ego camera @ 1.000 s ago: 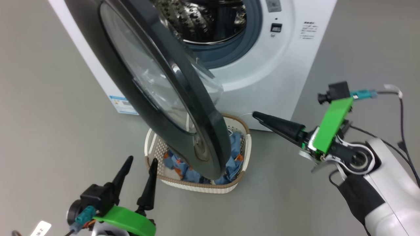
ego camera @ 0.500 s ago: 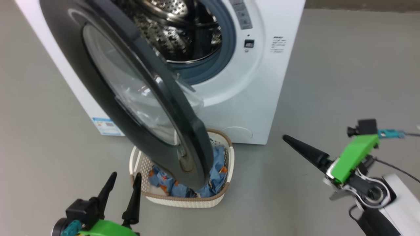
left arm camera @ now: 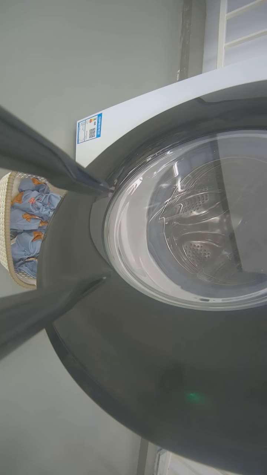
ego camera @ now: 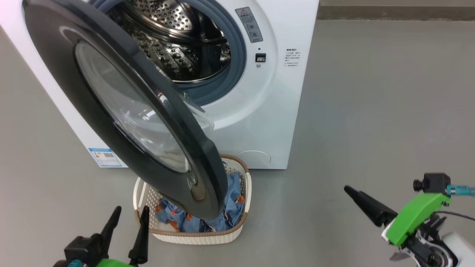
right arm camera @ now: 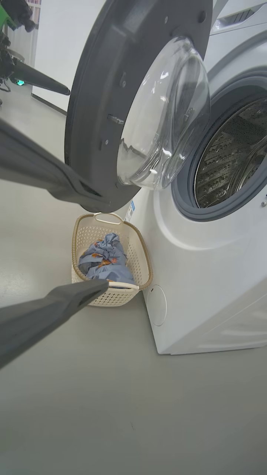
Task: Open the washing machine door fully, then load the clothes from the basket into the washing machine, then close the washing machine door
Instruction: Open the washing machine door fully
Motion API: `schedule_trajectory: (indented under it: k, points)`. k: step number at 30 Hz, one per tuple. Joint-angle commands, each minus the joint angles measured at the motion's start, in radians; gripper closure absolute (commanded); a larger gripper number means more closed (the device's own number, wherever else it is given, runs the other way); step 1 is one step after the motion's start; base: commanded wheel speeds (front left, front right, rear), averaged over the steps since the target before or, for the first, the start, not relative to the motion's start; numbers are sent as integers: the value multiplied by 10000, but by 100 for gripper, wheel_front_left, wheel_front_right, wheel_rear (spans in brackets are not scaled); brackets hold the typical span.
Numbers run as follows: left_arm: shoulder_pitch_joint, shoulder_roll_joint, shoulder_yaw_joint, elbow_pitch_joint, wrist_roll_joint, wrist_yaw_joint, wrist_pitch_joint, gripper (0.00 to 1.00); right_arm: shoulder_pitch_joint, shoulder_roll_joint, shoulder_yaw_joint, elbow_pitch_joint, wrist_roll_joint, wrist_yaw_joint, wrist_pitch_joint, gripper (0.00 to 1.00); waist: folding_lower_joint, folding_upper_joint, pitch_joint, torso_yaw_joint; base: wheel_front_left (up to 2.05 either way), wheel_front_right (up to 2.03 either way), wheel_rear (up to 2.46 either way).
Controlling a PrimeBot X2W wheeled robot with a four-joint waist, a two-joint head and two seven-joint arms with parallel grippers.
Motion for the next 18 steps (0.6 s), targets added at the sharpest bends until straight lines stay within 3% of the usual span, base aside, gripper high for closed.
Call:
schedule_trajectory:
  k: [1, 14, 18]
  points:
    - [-118, 179, 405, -256, 32, -14, -65, 0, 130, -323, 284, -195, -207, 31, -310, 0, 0, -1, -39, -43, 0, 0, 0]
    - [101, 105, 589, -231, 148, -14, -65, 0, 87, -1149, 2408, 282, -1489, 31, -3916, 0, 0, -1, -205, -81, 0, 0, 0]
    - [148, 83, 629, -238, 156, -14, -65, 0, -3, -1229, 2574, 402, -1976, 31, -4473, 0, 0, -1, -242, -66, 0, 0, 0]
